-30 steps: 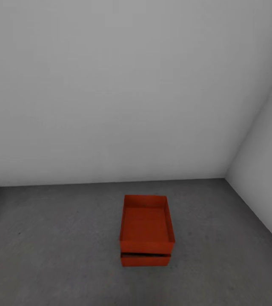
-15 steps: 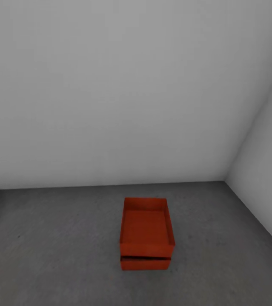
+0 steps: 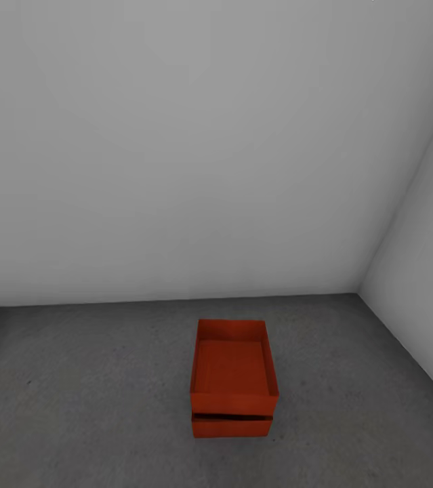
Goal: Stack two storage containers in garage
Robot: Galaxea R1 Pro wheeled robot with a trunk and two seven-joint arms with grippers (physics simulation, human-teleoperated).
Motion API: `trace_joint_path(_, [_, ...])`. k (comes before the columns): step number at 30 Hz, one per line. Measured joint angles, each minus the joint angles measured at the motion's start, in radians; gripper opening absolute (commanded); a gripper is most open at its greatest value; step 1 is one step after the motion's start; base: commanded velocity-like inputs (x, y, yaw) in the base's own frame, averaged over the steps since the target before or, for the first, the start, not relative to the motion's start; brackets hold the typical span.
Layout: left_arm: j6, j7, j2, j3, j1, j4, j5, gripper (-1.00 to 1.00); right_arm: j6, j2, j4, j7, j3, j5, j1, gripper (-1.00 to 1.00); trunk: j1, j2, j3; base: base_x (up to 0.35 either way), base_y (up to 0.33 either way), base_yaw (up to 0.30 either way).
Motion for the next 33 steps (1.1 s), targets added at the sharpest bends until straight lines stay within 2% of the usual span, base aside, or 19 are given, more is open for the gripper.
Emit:
trace_joint_path(12, [0.000, 0.000, -0.001, 0.000, 0.001, 0.000, 0.000, 1.00, -0.001, 0.000, 0.000, 0.000, 0.000, 0.000, 0.000, 1.00, 0.000, 0.000, 0.019, 0.000, 0.000, 0.000])
trace_joint_path(23, [0.000, 0.000, -0.001, 0.000, 0.032, 0.000, 0.001, 1.00, -0.001, 0.001, 0.000, 0.000, 0.000, 0.000, 0.000, 1.00, 0.000, 0.000, 0.036, 0.000, 0.000, 0.000])
trace_joint_path(33, [0.000, 0.000, -0.001, 0.000, 0.035, 0.000, 0.000, 1.00, -0.001, 0.000, 0.000, 0.000, 0.000, 0.000, 0.000, 1.00, 0.000, 0.000, 0.052, 0.000, 0.000, 0.000])
